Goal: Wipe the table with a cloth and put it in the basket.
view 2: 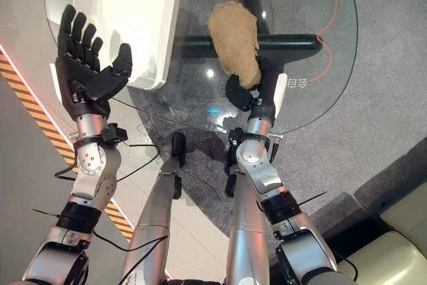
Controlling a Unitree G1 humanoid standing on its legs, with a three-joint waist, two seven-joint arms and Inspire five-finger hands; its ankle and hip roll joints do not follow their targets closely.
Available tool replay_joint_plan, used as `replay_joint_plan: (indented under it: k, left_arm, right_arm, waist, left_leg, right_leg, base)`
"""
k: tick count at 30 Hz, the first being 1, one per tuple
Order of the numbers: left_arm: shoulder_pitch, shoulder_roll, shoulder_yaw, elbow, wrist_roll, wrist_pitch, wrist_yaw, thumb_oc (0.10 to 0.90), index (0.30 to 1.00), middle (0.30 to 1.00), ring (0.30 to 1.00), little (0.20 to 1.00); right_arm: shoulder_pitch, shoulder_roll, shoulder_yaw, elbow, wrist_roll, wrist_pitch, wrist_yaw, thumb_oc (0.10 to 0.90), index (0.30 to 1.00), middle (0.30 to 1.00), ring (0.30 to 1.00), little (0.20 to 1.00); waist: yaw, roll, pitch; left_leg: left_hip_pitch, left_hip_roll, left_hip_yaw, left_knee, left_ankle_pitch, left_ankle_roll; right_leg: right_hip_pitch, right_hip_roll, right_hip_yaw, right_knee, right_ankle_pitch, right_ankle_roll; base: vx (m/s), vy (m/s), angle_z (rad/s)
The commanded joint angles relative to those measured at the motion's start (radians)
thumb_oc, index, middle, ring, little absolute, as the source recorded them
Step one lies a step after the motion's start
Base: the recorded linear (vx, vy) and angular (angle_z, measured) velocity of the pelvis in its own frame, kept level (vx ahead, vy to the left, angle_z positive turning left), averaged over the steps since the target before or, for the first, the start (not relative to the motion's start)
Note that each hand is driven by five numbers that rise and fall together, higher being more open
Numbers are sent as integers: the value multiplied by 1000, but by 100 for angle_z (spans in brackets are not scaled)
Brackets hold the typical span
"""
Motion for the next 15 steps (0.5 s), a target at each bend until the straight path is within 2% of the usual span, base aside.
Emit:
replay_joint_plan:
  k: [1, 5, 9, 15]
  left_arm:
    - [-15, 13, 17, -145, -42, -35, -79, 800, 900, 900, 900, 900]
    - [-13, -1, 3, -163, -129, 25, -163, 800, 900, 900, 900, 900]
    - [-21, -1, -19, -173, -148, 65, -178, 800, 900, 900, 900, 900]
    - [-43, -2, -32, -170, -189, 82, -181, 800, 900, 900, 900, 900]
  right_arm:
    - [-21, 0, -46, -258, -112, -171, 16, 100, 300, 300, 300, 200]
    - [-20, 2, -50, -310, -122, -185, 42, 100, 300, 300, 300, 200]
    - [-25, 0, -43, -350, -118, -193, 71, 100, 300, 300, 300, 200]
    - [-33, 1, -20, -382, -109, -187, 107, 100, 300, 300, 300, 200]
  waist:
    - [-8, 29, -18]
    - [-16, 29, -18]
    - [-23, 28, -18]
    - [-30, 26, -18]
  left_leg:
    - [44, -48, 64, 34, -60, 95]
    - [48, -45, 69, 35, -63, 95]
    - [48, -43, 75, 37, -61, 95]
    - [47, -41, 78, 39, -62, 92]
  right_leg:
    - [30, 53, 22, -13, 43, 13]
    - [32, 55, 28, -14, 44, 15]
    - [32, 58, 32, -17, 48, 16]
    - [33, 58, 37, -18, 48, 15]
  base:
    - [0, 0, 0]
    - [11, 10, -2]
    - [7, 11, -7]
    - [4, 3, -2]
